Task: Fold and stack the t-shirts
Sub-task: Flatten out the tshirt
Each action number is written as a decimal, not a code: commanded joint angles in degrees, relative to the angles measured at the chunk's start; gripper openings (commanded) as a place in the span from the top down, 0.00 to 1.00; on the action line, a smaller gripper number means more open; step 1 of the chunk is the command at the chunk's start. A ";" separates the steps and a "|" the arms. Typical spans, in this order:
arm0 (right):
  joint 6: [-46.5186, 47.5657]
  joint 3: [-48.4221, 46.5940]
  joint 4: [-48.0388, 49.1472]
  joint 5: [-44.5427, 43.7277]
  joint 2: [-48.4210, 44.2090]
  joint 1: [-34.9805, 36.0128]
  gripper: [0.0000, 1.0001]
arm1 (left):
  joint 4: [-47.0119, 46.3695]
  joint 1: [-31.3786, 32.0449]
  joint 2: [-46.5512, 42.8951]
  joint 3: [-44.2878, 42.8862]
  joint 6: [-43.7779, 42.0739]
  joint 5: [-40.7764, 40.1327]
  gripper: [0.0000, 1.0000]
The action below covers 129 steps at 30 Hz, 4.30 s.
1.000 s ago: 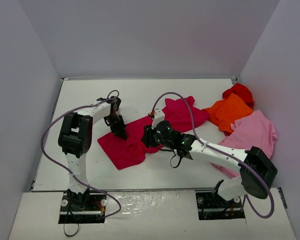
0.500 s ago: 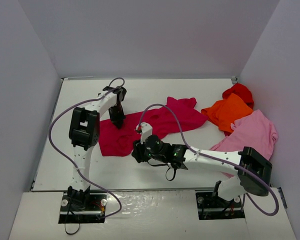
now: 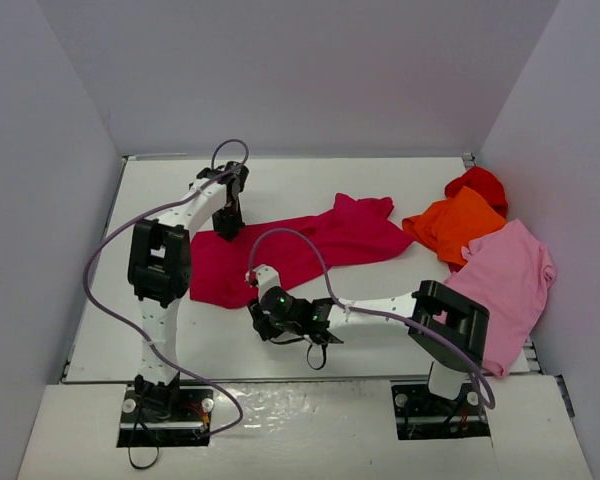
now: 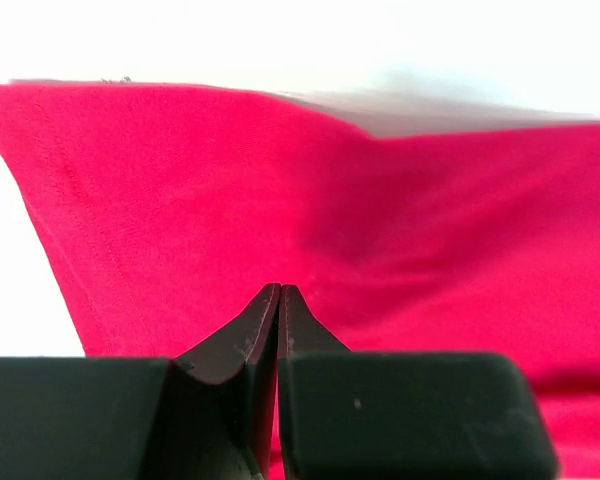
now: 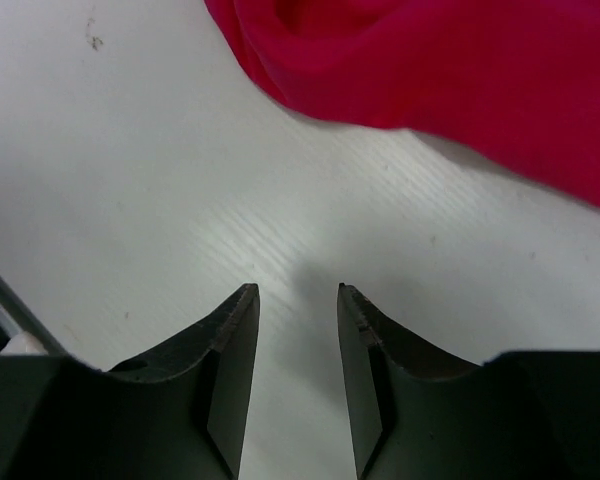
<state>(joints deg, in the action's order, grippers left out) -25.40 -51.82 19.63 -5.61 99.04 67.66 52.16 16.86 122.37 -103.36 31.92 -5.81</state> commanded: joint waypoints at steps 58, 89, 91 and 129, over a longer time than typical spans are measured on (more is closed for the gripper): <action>46.50 -46.44 -7.71 -36.10 40.47 -2.49 0.61 | -13.32 -12.36 -28.93 15.65 4.56 16.79 1.00; 61.66 -40.83 8.72 -48.43 32.65 4.74 1.00 | -15.12 -12.69 -26.88 16.70 4.87 21.25 1.00; 61.70 -41.09 8.98 -47.69 29.94 3.77 1.00 | -15.21 -12.69 -26.84 16.75 4.91 21.64 1.00; 34.19 -38.79 -11.38 -23.67 24.07 -4.57 0.58 | -15.78 -12.99 -28.16 16.79 4.91 24.71 1.00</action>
<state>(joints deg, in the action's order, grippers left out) 10.41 -89.90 6.89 -29.26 126.65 62.71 38.44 4.38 97.12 -85.52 36.47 18.02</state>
